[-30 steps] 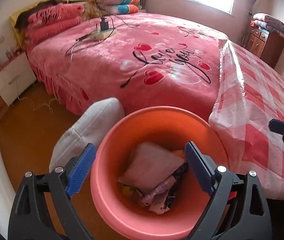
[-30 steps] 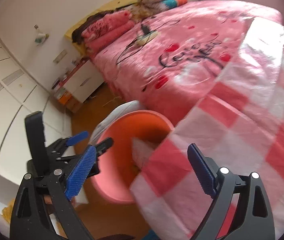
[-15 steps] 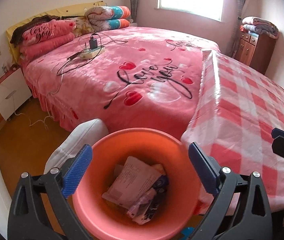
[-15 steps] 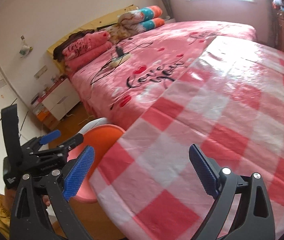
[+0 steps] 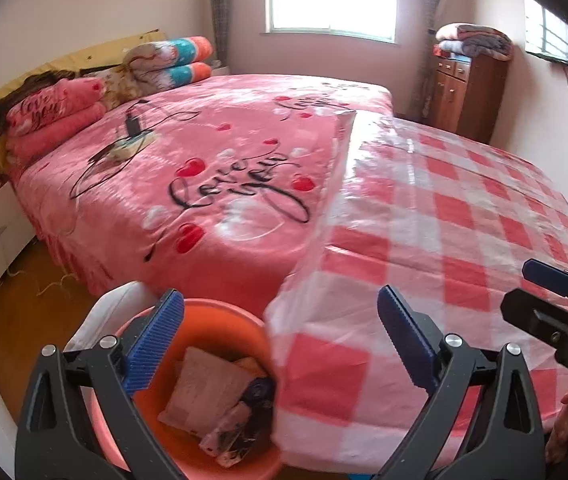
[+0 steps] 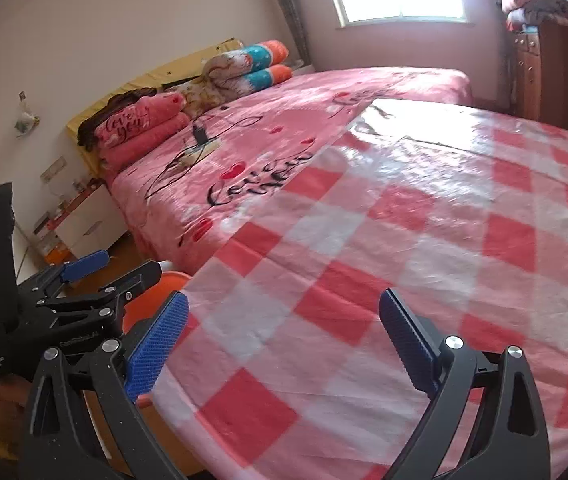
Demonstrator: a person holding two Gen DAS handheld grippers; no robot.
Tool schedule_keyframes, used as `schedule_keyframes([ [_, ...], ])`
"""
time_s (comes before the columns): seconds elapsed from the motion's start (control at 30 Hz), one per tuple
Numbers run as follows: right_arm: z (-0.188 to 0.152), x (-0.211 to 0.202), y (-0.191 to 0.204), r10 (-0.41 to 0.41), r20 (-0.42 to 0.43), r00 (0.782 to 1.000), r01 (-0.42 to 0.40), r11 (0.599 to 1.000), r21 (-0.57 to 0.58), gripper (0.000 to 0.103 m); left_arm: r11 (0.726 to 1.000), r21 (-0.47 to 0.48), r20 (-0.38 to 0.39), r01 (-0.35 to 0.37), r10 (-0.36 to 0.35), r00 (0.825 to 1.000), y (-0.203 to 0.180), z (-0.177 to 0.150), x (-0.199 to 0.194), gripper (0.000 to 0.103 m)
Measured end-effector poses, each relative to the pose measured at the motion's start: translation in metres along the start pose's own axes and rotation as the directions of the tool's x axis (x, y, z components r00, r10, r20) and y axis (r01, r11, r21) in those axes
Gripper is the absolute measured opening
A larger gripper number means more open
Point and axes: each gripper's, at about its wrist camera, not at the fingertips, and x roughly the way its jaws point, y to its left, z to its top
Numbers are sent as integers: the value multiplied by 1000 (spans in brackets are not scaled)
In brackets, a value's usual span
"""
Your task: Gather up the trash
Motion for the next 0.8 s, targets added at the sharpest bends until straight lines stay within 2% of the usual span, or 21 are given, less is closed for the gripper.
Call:
schedule_keyframes([
  [0.3,0,-26,-28,-79,82,993,77,997,32,95,997,51,15,50,-50,999,-42,11,-2,98],
  [0.8,-3,-52,-87,-186,147,971,168,977,129,95,989,105,12,107,-109,994,-100,26,7,98],
])
